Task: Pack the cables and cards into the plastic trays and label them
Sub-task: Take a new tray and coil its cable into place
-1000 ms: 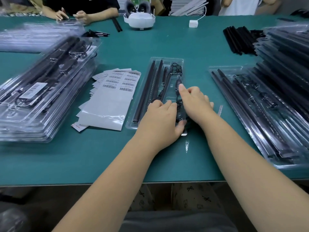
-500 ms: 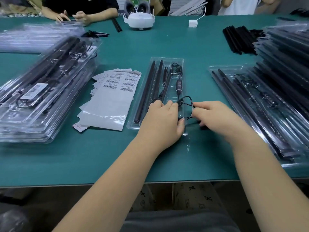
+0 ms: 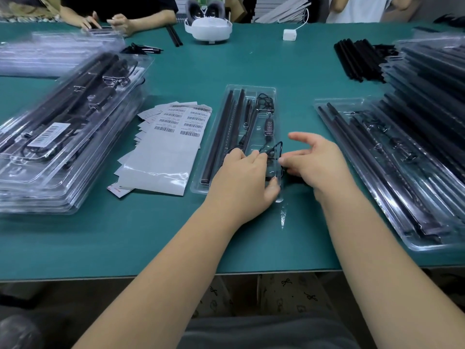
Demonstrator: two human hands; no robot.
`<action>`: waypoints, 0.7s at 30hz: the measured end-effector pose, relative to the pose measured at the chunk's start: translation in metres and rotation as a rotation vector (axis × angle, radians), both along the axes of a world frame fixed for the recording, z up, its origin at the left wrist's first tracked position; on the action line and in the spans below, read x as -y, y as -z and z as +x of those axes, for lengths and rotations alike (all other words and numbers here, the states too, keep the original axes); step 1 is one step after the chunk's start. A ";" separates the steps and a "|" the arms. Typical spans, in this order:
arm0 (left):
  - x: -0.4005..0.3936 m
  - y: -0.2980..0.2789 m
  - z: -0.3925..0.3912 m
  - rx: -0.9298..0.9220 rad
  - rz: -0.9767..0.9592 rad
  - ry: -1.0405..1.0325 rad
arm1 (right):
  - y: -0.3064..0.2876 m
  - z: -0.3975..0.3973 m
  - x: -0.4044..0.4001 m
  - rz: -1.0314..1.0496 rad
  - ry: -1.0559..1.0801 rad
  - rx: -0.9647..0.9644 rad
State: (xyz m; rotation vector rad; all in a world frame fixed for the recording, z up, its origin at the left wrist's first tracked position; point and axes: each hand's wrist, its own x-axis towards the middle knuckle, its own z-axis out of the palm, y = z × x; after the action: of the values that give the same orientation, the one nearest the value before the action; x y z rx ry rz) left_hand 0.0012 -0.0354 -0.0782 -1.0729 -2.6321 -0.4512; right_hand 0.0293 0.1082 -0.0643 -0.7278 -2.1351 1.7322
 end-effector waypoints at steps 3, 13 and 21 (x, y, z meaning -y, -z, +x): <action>0.000 0.001 0.000 -0.005 0.024 -0.002 | 0.007 -0.004 0.006 -0.040 0.026 -0.021; 0.001 -0.009 0.005 -0.005 0.232 0.019 | 0.014 -0.008 0.017 0.456 0.040 0.041; -0.001 -0.001 0.004 0.117 0.173 -0.034 | 0.015 -0.012 0.016 0.555 0.033 0.086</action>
State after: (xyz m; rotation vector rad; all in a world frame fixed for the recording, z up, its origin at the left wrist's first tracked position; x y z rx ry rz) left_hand 0.0048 -0.0341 -0.0775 -0.9737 -2.6474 -0.7405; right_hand 0.0175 0.0925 -0.0795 -0.6751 -2.4737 1.0177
